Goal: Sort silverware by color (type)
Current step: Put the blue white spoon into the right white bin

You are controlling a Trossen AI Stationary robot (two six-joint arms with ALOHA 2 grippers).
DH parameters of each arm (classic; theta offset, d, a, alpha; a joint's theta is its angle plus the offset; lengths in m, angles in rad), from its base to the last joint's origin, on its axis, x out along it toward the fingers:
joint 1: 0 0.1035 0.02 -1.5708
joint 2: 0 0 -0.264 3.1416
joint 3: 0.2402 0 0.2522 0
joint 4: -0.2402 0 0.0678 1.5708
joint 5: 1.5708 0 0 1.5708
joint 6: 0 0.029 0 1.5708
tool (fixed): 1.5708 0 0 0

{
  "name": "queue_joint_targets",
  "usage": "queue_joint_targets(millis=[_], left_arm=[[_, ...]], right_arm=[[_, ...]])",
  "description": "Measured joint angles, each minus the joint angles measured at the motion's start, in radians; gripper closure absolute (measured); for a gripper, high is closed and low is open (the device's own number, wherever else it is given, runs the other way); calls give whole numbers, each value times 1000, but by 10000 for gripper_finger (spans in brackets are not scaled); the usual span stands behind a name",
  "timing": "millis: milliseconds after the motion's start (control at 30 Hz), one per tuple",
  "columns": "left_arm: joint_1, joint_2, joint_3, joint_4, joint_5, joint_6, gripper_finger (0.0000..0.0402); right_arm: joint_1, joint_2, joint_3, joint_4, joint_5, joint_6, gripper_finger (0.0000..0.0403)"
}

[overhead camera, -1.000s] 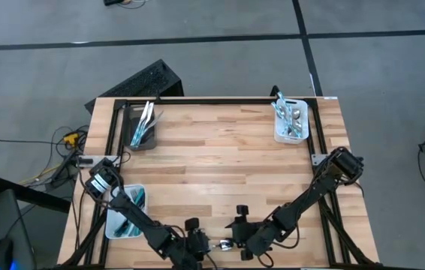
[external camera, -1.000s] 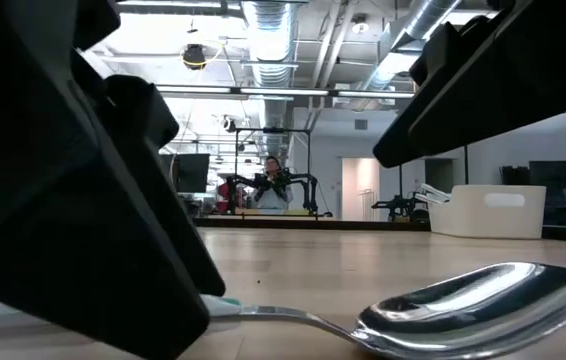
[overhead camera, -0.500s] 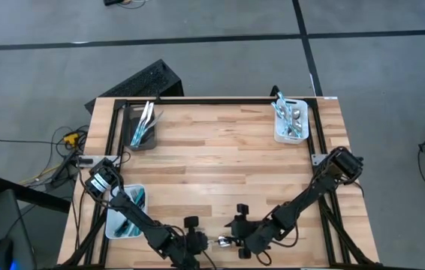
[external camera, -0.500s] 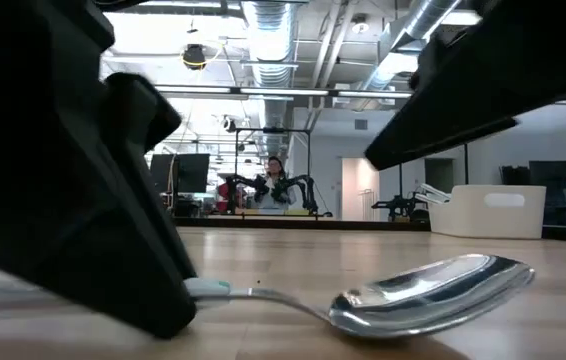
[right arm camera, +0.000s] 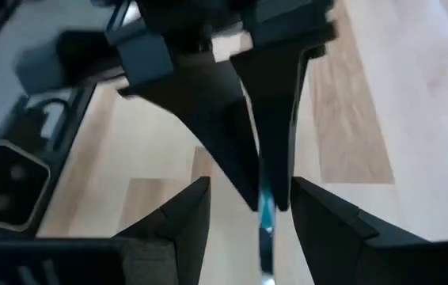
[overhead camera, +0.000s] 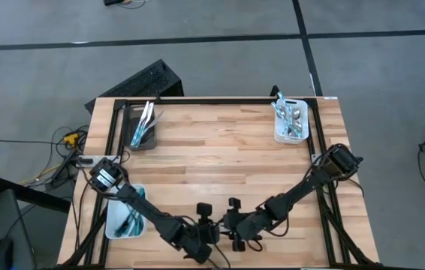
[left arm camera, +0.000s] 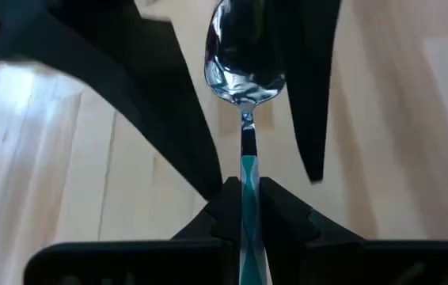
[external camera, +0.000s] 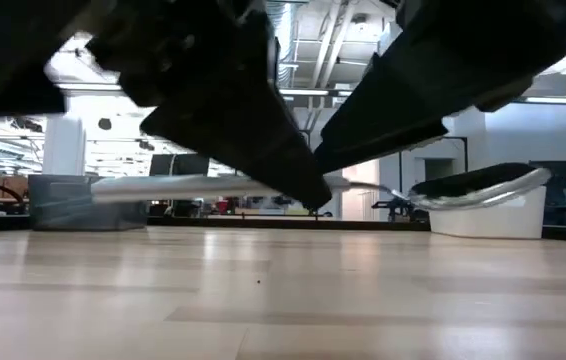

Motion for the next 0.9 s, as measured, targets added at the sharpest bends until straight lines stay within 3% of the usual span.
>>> queue_joint_targets(millis=[267,567,733,900], left_arm=[[8,0,48,-35,64,-34,387],[11,0,62,-46,84,-89,373],[12,0,61,-46,35,-149,342],[13,-12,62,-104,-27,-204,307]], right_arm=[[9,0,0,-88,-2,-10,236],[10,0,0,-88,-2,-10,367],[11,0,0,-94,44,43,367],[9,-9,0,-211,198,180,366]])
